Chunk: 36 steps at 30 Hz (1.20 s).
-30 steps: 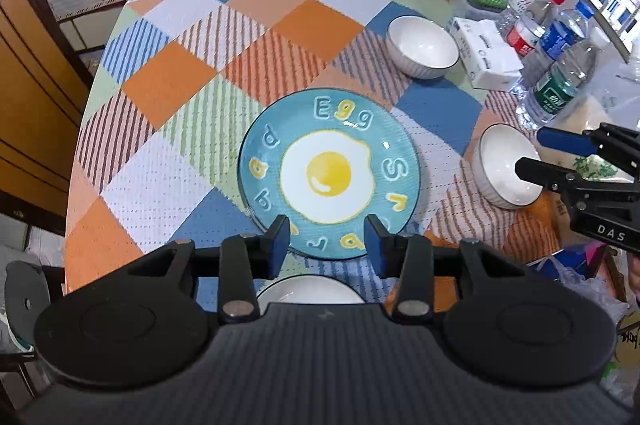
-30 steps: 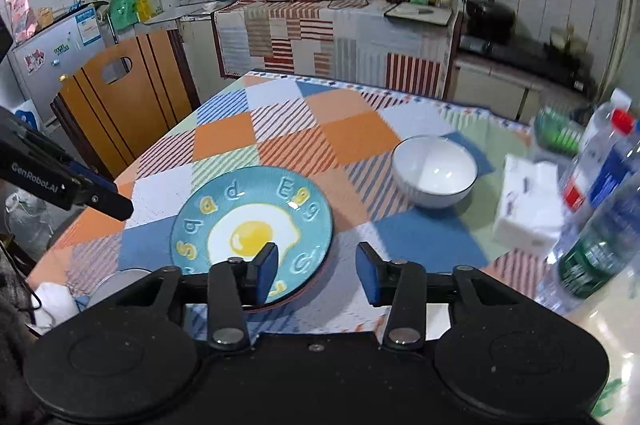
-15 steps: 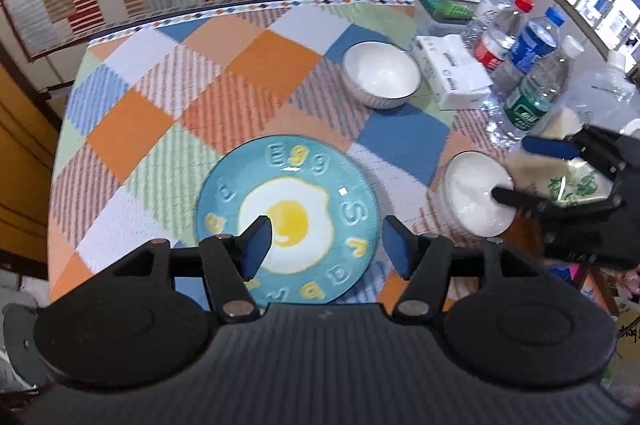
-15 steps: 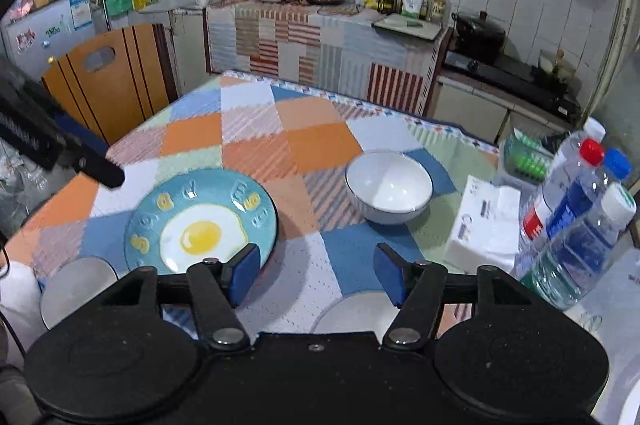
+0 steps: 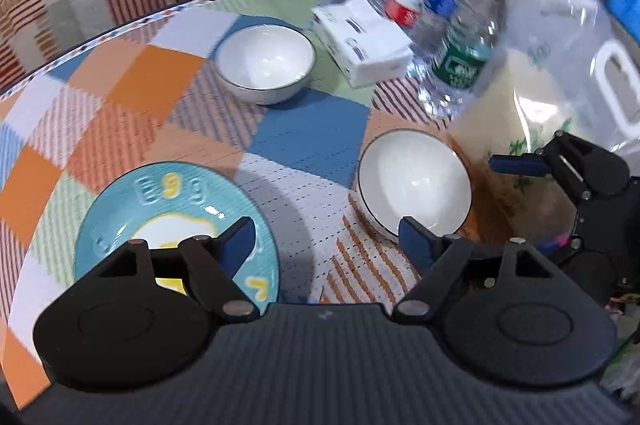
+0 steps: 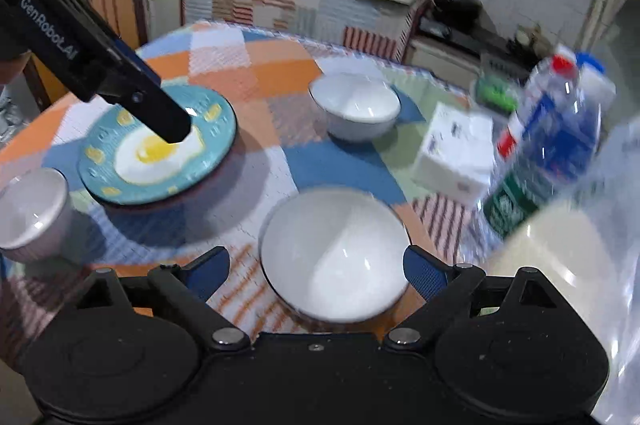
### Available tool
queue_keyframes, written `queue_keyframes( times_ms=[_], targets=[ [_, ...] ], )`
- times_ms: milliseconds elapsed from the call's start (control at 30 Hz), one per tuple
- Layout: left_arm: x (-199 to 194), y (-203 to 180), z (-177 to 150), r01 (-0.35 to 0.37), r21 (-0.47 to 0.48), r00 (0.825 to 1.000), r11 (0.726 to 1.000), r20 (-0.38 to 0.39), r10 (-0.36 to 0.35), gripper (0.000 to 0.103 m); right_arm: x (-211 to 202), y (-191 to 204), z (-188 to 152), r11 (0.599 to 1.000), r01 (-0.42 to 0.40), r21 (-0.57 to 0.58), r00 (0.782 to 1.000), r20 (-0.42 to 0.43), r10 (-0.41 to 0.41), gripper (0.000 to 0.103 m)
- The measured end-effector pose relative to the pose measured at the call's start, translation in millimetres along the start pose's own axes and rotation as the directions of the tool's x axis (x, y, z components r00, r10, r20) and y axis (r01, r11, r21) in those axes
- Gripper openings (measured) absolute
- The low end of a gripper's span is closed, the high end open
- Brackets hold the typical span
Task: Organize plates and bowls
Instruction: 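Move the left gripper to a white bowl rim and close on it, then lift the white bowl and set it beside the plate stack, open left gripper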
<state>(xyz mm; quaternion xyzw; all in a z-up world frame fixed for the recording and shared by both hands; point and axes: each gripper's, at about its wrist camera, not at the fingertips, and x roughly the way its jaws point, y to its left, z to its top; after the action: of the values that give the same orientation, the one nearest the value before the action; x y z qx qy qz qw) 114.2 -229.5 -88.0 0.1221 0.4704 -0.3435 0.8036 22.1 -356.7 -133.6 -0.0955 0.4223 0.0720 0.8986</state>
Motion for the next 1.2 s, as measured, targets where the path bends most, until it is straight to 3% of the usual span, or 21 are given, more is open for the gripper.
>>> queue_keyframes(
  times_ms=[133,333,500,667,767,833,900,1000,1067,1100,1200],
  targets=[
    [22.6,-5.6,5.7,0.035,0.015,0.999,0.999,0.003,-0.035,0.078,14.7,-4.0,-13.0,0.999,0.025,0.046,0.999,-0.042,-0.023,0.096],
    [60.4,-7.2,11.8,0.067,-0.022,0.996,0.998,-0.05,-0.068,0.076,27.4,12.3,-18.8,0.994,0.075,-0.078,0.995,-0.062,-0.08,0.099],
    [81.7,-13.4,9.2,0.063,0.022,0.997,0.998,-0.057,-0.062,0.074,33.7,17.8,-21.0,0.988,0.114,-0.109,0.991,-0.052,-0.12,0.099],
    [96.3,-14.5,7.4,0.084,0.011,0.994,0.996,-0.078,-0.083,0.066,23.6,22.1,-20.9,0.994,0.106,-0.024,0.994,-0.038,-0.107,0.099],
    [103.4,-13.2,6.6,0.085,-0.004,0.993,0.996,-0.086,-0.085,0.057,16.4,30.2,-20.4,0.991,0.129,0.019,0.992,-0.013,-0.129,0.099],
    [107.4,-11.2,6.2,0.089,-0.022,0.992,0.996,-0.088,-0.09,0.045,13.3,29.9,-19.7,0.993,0.084,0.089,0.996,-0.011,-0.083,0.099],
    [111.8,-7.6,6.7,0.104,-0.044,0.99,0.994,-0.091,-0.108,0.041,15.0,27.5,-21.8,0.989,0.027,0.148,1.0,-0.018,-0.025,0.099],
    [116.2,-3.8,7.4,0.137,-0.084,0.984,0.987,-0.1,-0.146,0.033,29.1,25.4,-28.7,0.981,0.039,0.188,0.998,-0.055,-0.029,0.1],
    [117.3,-3.7,7.6,0.161,-0.095,0.981,0.982,-0.095,-0.169,0.023,41.6,17.0,-33.6,0.97,0.027,0.243,0.997,-0.078,-0.008,0.099],
    [117.0,-4.3,7.6,0.174,-0.1,0.978,0.98,-0.095,-0.183,0.013,47.2,11.7,-36.4,0.959,0.027,0.283,0.996,-0.085,-0.003,0.097],
    [115.5,-5.1,7.9,0.187,-0.112,0.976,0.976,-0.089,-0.198,0.012,55.7,1.5,-40.0,0.938,0.032,0.345,0.999,-0.049,-0.016,0.092]
  ],
)
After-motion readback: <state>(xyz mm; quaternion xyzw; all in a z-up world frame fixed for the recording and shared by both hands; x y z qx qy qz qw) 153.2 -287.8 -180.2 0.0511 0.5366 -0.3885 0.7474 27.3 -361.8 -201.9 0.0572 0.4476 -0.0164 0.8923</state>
